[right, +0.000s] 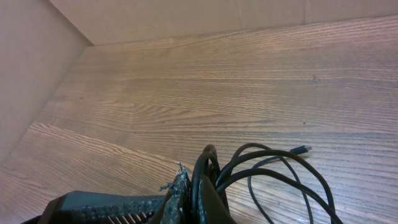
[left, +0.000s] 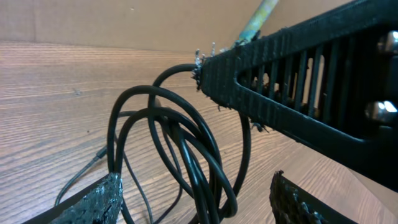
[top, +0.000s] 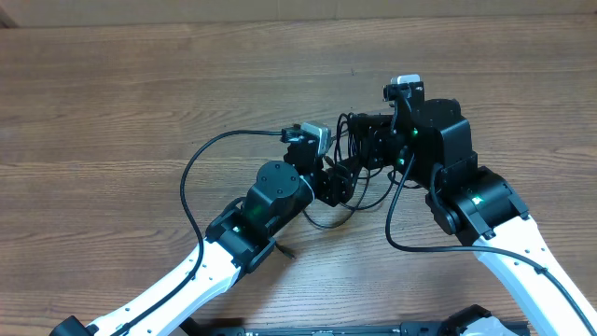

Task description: Untangle cables

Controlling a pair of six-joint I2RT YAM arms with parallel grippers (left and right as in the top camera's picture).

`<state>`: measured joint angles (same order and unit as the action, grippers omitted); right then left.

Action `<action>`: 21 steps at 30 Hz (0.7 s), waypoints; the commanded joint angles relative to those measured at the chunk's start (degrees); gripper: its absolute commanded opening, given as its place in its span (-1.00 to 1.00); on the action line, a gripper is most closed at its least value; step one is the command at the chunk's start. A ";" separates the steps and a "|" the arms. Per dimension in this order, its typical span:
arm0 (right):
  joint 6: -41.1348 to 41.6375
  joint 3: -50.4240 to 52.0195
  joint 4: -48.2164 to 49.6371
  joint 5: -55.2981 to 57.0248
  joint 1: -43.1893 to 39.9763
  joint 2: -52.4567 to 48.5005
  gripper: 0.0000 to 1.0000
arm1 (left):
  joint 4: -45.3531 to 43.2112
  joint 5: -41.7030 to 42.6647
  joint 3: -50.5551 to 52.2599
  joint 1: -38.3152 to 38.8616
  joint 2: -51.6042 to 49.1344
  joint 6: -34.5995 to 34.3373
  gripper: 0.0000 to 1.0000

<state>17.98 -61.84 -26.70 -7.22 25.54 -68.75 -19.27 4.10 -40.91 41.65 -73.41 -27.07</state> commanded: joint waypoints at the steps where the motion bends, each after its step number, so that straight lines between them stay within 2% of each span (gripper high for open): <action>1: -0.24 -1.97 0.28 -0.46 -0.17 0.48 -0.92 | -0.22 1.73 -0.39 0.00 -0.09 -0.04 0.49; 8: -0.22 -1.97 0.26 -0.92 -0.17 0.48 -0.92 | -0.09 1.49 -0.39 0.00 -0.09 -0.02 0.41; 16: -0.24 -1.97 0.52 -2.27 -0.17 0.48 -0.92 | -0.15 1.29 -0.39 0.00 -1.62 -0.04 0.40; 18: -0.24 -1.97 0.55 -3.08 -0.17 0.48 -0.92 | -0.39 1.31 -0.39 0.00 -2.27 -0.31 0.32; 21: -0.26 -1.97 0.52 -3.17 -0.17 0.48 -0.92 | -1.31 1.31 -0.39 0.00 -2.75 -0.46 -0.10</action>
<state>17.96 -61.84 -26.70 -9.54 25.54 -68.75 -19.53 4.97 -40.91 41.65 -75.22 -27.09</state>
